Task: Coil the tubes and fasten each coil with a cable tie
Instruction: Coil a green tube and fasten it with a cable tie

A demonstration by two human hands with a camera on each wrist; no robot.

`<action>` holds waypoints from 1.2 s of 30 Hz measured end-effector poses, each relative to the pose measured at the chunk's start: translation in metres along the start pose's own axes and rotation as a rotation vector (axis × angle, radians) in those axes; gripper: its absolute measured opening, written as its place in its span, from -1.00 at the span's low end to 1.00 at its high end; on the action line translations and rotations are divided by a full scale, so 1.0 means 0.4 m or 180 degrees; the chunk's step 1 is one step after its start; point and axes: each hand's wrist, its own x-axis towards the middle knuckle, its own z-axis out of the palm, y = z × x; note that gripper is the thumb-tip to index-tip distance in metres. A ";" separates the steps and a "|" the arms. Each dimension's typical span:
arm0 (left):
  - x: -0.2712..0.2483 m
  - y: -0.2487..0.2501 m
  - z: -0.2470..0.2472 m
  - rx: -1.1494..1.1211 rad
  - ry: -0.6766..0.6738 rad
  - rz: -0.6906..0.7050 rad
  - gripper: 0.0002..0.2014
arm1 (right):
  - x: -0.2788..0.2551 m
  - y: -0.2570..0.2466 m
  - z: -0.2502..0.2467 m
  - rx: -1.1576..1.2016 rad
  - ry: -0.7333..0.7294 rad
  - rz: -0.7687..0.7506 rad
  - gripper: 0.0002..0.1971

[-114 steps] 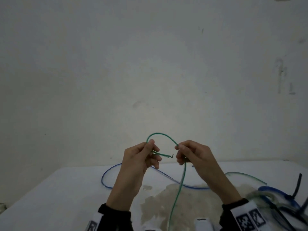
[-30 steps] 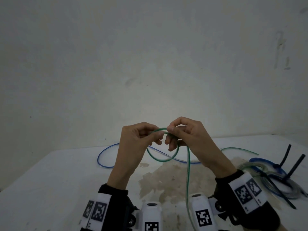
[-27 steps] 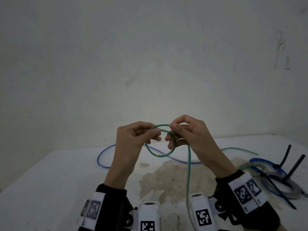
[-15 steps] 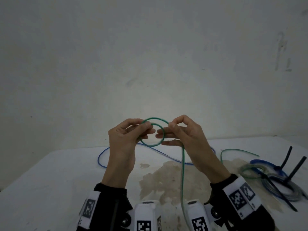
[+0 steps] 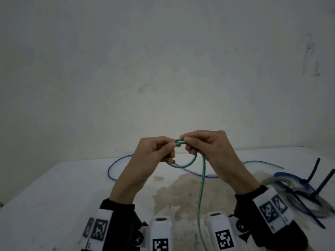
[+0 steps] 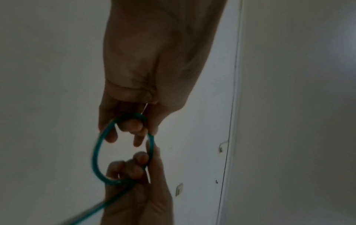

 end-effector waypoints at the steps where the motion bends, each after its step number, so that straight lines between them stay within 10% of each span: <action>1: -0.001 -0.003 0.006 -0.0100 -0.0085 -0.0141 -0.81 | -0.001 -0.002 -0.002 -0.0223 -0.0042 -0.0079 -0.87; 14: -0.009 0.007 0.005 -0.0905 -0.0644 -0.1051 -0.60 | 0.004 0.039 0.012 -0.1425 -0.0336 -0.0932 -0.84; 26: 0.007 -0.016 0.030 -0.2123 -0.0288 -0.0434 -0.78 | 0.000 0.045 0.026 0.0619 0.0071 0.0816 -0.79; 36: 0.000 -0.013 0.009 -0.1633 -0.0476 -0.0848 -0.68 | 0.009 0.027 -0.009 -0.1472 -0.0457 -0.0632 -0.77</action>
